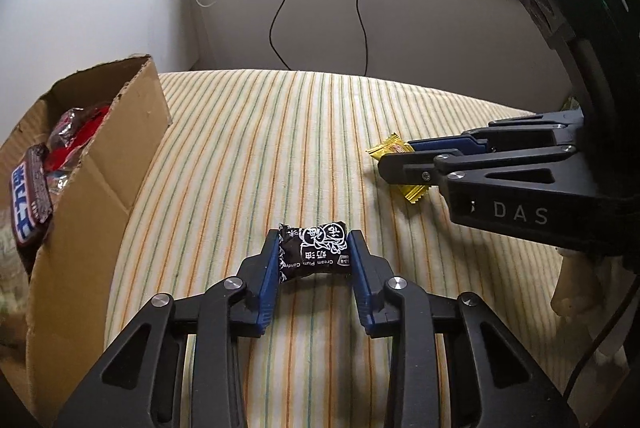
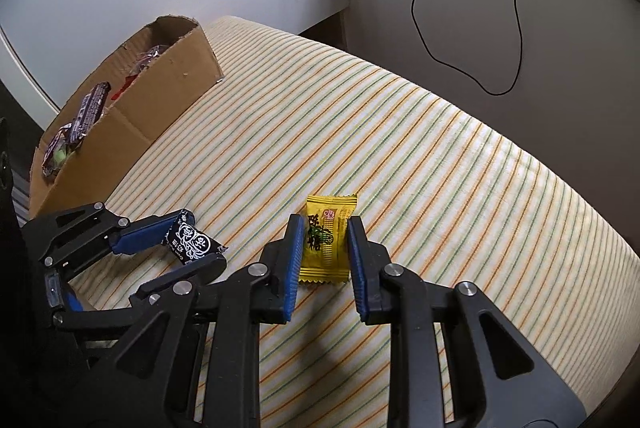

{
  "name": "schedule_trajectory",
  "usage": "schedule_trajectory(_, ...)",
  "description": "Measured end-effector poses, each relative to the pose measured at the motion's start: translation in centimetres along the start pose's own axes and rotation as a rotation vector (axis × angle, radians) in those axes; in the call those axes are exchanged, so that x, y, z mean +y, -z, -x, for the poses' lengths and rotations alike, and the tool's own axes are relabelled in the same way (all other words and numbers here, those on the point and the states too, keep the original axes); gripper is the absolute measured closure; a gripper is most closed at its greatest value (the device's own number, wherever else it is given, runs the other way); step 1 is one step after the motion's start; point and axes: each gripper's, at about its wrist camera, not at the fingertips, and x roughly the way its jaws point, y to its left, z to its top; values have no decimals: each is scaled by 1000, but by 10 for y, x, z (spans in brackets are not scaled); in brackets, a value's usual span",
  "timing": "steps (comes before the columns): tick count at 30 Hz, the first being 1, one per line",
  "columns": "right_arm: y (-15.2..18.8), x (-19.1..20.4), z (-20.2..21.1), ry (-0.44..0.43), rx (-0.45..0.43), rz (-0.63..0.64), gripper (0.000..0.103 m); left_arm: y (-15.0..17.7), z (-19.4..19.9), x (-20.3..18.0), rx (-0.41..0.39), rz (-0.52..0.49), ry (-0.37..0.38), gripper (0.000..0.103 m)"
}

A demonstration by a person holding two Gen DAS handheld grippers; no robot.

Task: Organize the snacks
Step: 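Carry the black and yellow candies over the box with both tools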

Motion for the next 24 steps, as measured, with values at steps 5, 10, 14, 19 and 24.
schedule_trajectory(5, 3, 4, 12, 0, -22, -6, 80, 3, 16, 0, -30, 6, 12, 72)
schedule_trajectory(10, 6, 11, 26, 2, -46, 0, 80, 6, 43, 7, -70, 4, 16, 72)
schedule_trajectory(14, 9, 22, 36, 2, -59, 12, 80, 6, 60, 12, -106, -2, 16, 72)
schedule_trajectory(19, 12, 35, 50, 1, -81, 23, 80, 11, 77, 19, -142, 2, 26, 72)
schedule_trajectory(24, 11, 51, 62, -2, -105, 32, 80, 16, 97, 24, -182, 5, 19, 72)
